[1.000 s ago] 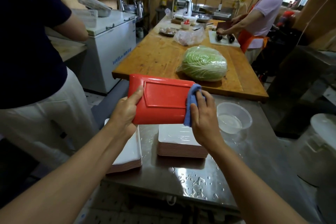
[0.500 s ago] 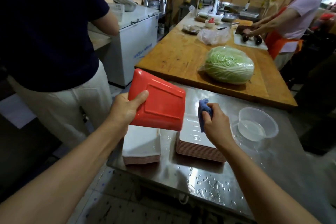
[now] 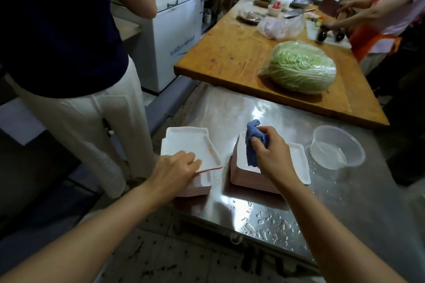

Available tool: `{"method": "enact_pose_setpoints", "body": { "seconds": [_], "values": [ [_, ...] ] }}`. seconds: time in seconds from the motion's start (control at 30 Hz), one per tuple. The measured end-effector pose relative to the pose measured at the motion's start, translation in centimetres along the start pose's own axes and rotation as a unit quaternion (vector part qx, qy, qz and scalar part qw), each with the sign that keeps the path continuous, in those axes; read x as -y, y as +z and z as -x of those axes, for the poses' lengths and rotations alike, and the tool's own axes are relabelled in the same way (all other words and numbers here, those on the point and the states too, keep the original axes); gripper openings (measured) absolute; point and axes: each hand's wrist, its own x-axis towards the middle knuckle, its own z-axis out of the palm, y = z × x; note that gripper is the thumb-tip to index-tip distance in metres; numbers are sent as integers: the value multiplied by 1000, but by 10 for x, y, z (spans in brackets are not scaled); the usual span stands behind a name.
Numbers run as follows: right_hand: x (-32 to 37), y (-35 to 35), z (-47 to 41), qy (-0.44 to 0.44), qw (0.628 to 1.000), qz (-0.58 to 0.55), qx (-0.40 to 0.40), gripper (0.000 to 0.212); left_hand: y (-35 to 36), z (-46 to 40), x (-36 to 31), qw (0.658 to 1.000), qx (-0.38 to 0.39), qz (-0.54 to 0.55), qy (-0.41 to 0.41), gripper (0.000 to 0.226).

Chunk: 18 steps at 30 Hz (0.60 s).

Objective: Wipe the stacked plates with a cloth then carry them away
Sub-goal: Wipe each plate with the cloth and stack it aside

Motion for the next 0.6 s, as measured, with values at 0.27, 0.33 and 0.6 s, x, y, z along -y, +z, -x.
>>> {"method": "enact_pose_setpoints", "body": {
  "seconds": [0.27,0.33,0.6],
  "values": [
    [-24,1,1,31,999,-1,-14,18,40,26,-4,999,12,-11,37,32],
    [-30,2,1,33,999,-7,-15,16,45,28,-6,999,19,-6,32,33],
    [-49,-6,3,57,997,-24,-41,20,71,34,-3,997,58,49,9,49]
  ]
}}
